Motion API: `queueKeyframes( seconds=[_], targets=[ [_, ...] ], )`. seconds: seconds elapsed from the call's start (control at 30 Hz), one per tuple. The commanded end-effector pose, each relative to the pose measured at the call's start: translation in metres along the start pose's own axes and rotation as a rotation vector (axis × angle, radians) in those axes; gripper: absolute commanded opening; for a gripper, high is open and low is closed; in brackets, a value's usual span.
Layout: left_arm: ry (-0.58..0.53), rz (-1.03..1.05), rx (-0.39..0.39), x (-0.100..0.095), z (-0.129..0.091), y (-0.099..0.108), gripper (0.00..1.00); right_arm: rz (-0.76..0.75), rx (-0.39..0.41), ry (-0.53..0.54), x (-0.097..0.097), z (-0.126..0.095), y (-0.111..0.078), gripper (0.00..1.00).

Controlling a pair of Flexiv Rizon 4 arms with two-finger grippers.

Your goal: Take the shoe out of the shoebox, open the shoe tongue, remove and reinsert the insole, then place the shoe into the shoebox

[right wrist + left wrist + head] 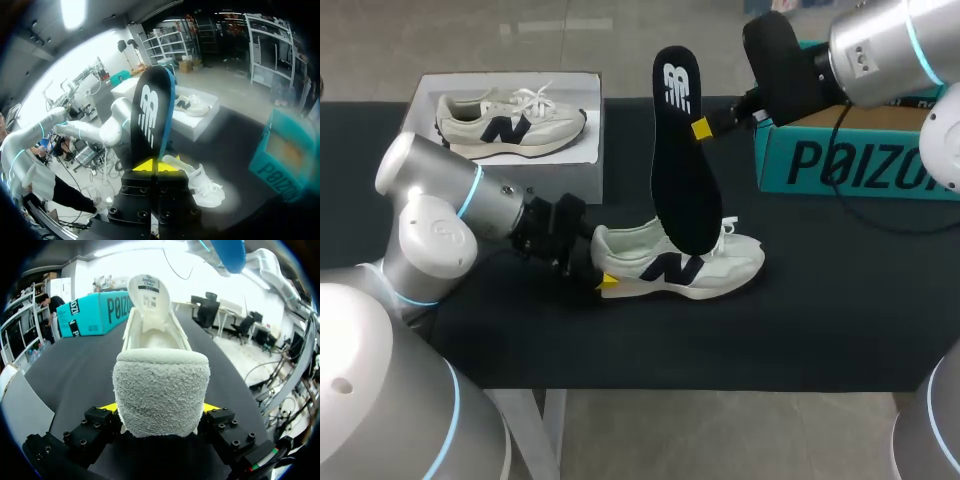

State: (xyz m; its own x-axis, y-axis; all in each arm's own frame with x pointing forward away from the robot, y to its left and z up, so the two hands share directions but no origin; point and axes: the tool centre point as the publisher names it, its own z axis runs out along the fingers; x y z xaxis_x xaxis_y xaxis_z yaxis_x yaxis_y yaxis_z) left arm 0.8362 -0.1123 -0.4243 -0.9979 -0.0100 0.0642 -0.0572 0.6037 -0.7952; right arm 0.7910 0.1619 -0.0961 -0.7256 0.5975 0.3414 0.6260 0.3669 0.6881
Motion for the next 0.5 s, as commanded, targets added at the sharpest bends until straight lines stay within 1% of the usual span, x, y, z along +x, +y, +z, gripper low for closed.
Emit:
queueKeyframes(
  seconds=[0.03, 0.13, 0.27, 0.3, 0.37, 0.5],
  targets=[
    [0.000, 0.000, -0.002, 0.000, 0.003, 0.001, 0.00, 0.016, -0.010, 0.018, 0.001, -0.014, -0.012, 0.00],
    [0.000, 0.000, -0.002, 0.000, 0.003, 0.001, 0.00, 0.026, -0.016, 0.015, 0.008, -0.025, -0.020, 0.00],
    [0.000, 0.000, -0.002, 0.000, 0.003, 0.001, 0.00, 0.028, -0.016, 0.032, 0.022, -0.044, -0.033, 0.00],
    [0.000, 0.000, -0.002, 0.000, 0.003, 0.001, 0.00, 0.027, -0.025, 0.040, 0.025, -0.048, -0.035, 0.00],
    [0.000, 0.000, -0.002, 0.000, 0.003, 0.001, 0.00, 0.010, -0.018, 0.042, 0.032, -0.056, -0.040, 0.00],
    [0.000, 0.000, -0.002, 0.000, 0.003, 0.001, 0.00, 0.007, -0.026, 0.053, 0.040, -0.071, -0.045, 0.00]
  ],
)
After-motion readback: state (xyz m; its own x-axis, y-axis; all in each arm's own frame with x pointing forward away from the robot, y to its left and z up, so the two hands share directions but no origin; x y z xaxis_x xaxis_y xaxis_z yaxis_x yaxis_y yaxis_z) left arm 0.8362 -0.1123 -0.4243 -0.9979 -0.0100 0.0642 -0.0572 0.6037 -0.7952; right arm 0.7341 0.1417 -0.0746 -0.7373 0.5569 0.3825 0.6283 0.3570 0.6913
